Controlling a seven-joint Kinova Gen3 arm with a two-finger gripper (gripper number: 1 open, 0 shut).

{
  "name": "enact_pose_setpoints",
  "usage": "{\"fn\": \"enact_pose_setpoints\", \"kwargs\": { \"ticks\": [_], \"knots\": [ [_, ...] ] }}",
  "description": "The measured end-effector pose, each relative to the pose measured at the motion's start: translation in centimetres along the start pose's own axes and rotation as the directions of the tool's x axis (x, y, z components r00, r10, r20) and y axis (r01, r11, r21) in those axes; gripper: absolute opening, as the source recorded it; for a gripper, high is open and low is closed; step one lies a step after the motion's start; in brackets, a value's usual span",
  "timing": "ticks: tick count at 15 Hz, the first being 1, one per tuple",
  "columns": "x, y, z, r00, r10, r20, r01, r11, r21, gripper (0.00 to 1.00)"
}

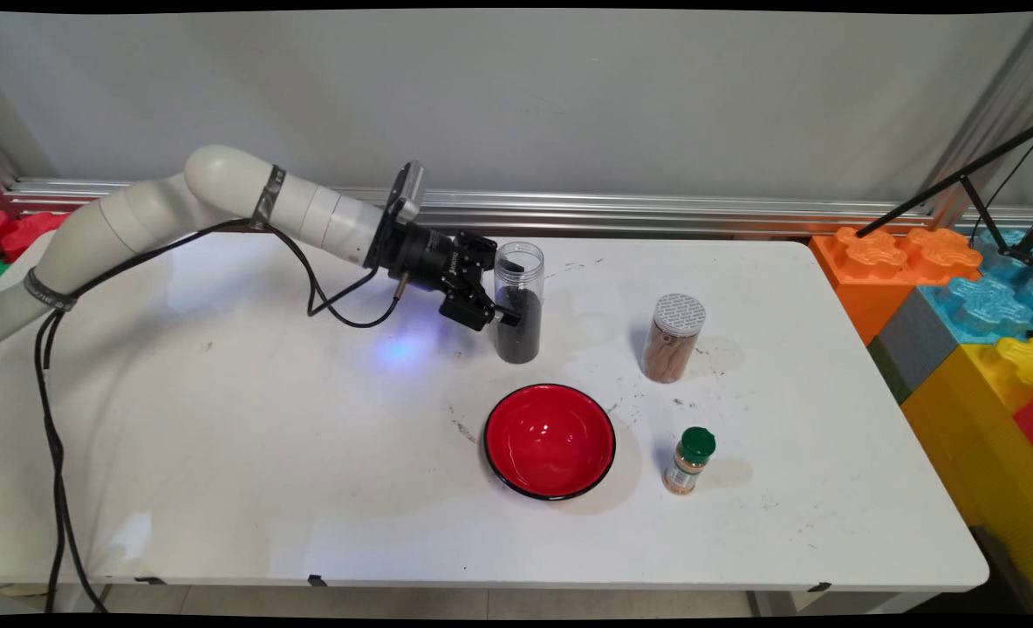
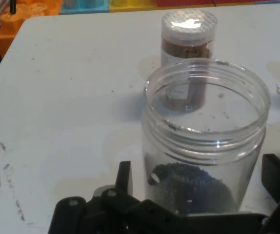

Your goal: Pick up the black seasoning powder from the table, then pour the black seasoning powder in the red bowl

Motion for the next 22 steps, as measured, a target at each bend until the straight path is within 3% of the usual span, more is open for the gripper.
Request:
{"fn": "enact_pose_setpoints", "kwargs": {
  "ticks": [17, 18, 22],
  "knots": [
    [-0.7, -0.3, 2.7, 0.999, 0.029, -0.036, -0.029, 1.0, 0.012, 1.0],
    [-0.7, -0.3, 2.8, 0.999, 0.029, -0.038, -0.028, 1.0, 0.014, 0.0],
    [-0.7, -0.4, 3.1, 0.999, 0.027, -0.043, -0.027, 0.999, 0.02, 0.0]
  ]
}}
